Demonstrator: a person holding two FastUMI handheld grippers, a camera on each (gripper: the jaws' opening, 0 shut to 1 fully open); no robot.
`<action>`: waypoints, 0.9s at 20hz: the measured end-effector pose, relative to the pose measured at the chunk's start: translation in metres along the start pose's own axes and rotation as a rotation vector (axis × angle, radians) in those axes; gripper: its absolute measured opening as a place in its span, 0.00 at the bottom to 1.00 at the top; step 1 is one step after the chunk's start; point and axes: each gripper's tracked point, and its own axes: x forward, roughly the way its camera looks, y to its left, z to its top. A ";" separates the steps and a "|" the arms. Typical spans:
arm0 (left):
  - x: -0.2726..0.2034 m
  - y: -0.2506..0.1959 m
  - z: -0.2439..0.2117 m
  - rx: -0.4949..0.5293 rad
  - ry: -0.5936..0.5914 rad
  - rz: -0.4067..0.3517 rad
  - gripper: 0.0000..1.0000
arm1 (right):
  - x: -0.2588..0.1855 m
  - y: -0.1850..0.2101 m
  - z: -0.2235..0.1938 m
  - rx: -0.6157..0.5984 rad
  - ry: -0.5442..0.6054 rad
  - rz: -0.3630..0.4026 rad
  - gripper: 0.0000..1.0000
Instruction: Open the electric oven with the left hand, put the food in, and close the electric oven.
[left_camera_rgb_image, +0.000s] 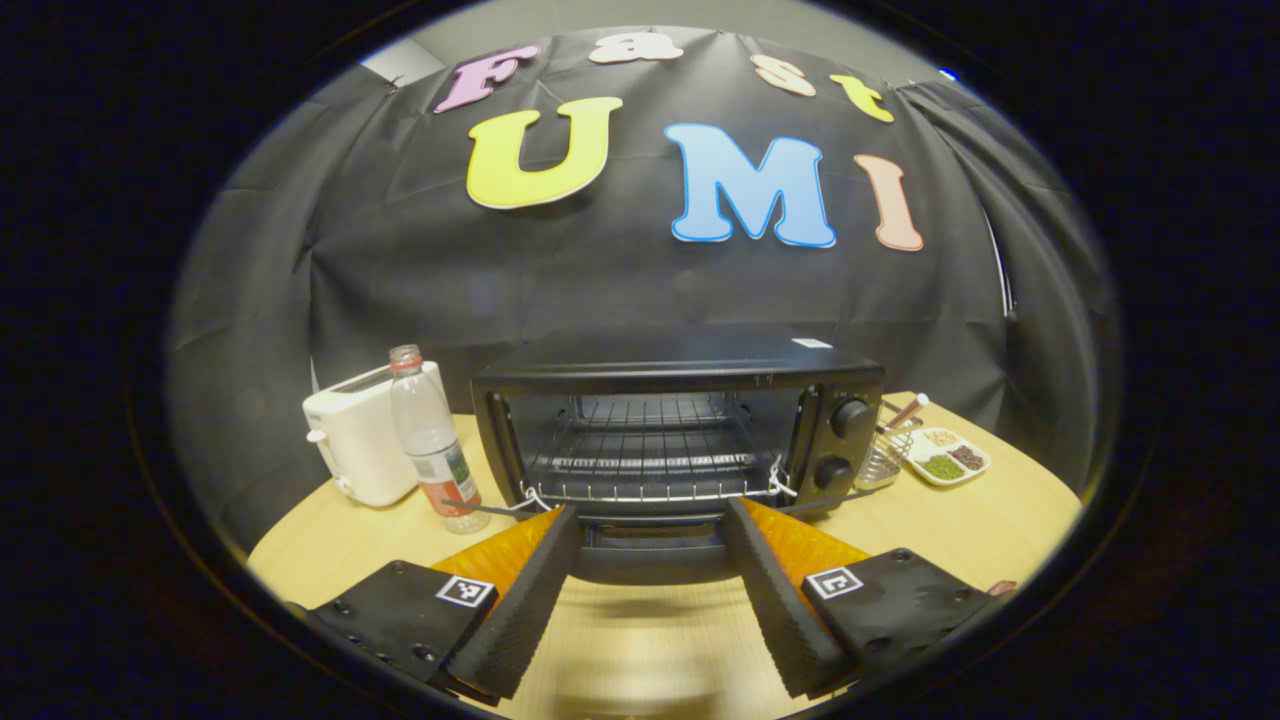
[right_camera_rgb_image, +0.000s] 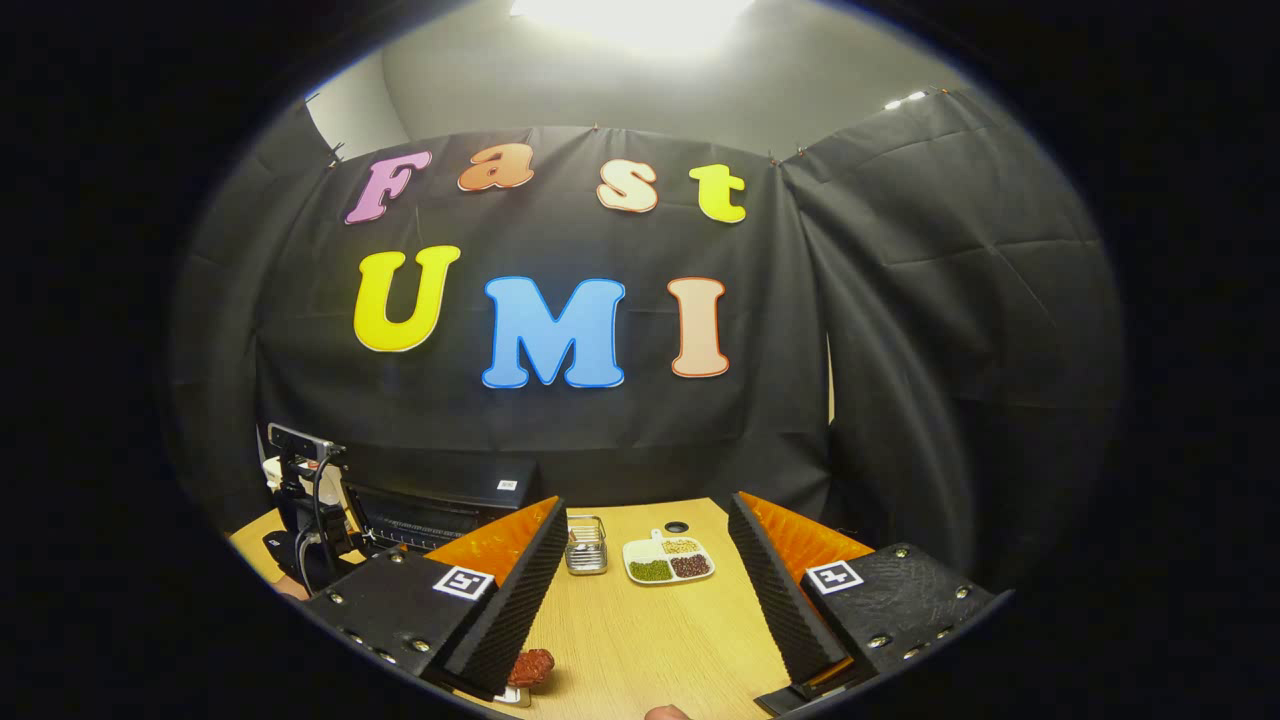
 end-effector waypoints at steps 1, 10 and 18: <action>-0.002 0.000 -0.006 0.001 0.013 0.000 0.98 | -0.001 0.000 0.000 0.000 0.004 0.007 0.98; -0.012 -0.002 -0.057 -0.038 0.107 0.013 0.92 | -0.004 0.002 -0.019 0.013 0.060 0.040 0.98; -0.019 0.000 -0.079 -0.002 0.147 0.029 0.98 | -0.006 0.012 -0.035 0.025 0.110 0.084 0.98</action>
